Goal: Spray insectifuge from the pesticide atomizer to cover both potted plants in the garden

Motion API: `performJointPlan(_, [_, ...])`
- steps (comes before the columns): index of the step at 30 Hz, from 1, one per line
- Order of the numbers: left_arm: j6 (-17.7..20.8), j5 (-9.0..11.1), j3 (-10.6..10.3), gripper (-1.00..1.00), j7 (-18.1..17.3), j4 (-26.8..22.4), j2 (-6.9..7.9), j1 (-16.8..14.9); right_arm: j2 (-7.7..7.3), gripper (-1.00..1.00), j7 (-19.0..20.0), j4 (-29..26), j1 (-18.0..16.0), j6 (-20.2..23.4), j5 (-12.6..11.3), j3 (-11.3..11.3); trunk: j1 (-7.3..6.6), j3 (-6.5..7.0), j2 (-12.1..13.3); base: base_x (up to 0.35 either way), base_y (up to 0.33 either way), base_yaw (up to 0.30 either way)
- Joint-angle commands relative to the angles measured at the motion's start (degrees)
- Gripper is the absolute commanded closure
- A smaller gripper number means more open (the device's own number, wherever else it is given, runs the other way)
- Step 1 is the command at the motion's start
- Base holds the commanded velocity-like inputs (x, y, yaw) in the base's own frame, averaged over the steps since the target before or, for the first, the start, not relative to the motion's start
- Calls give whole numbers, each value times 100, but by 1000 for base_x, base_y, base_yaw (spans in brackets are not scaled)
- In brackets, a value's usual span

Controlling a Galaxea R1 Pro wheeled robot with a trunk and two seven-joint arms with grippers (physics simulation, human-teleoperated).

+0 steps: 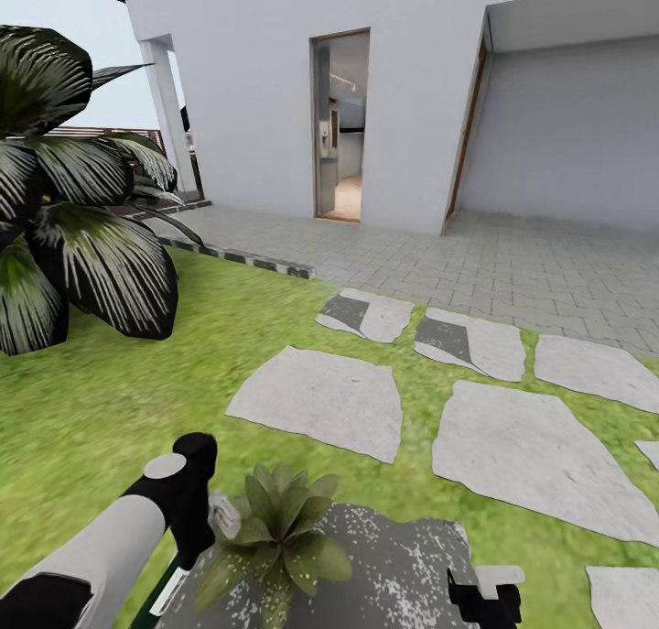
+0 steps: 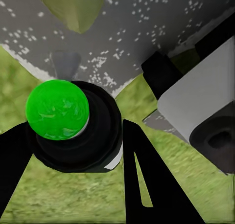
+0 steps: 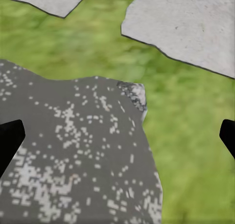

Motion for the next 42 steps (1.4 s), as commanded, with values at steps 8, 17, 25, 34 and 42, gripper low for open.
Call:
performJointPlan(8, [62,-19,-33,100,-53,-36,43,-87,0,-100,-41,5,-3,-9,36,14,-1,-5,-2,0,0,0])
performJointPlan(17, [52,-20,-47,100,-53,-19,66,-65,0,-100,-41,5,-3,-9,36,13,-1,-5,-2,0,0,0])
performJointPlan(25, [55,-31,-47,100,-53,45,51,70,-30,-100,-41,5,-3,-9,46,8,-1,-5,-2,0,0,0])
performJointPlan(34, [103,-9,-9,100,-53,-66,14,167,-21,-100,-47,5,-3,-9,41,7,-1,-5,-2,-6,0,0])
performJointPlan(42, [121,-9,-2,100,-53,-70,48,130,-9,-100,-48,5,-3,-9,37,7,-1,-5,-2,-249,75,-77])
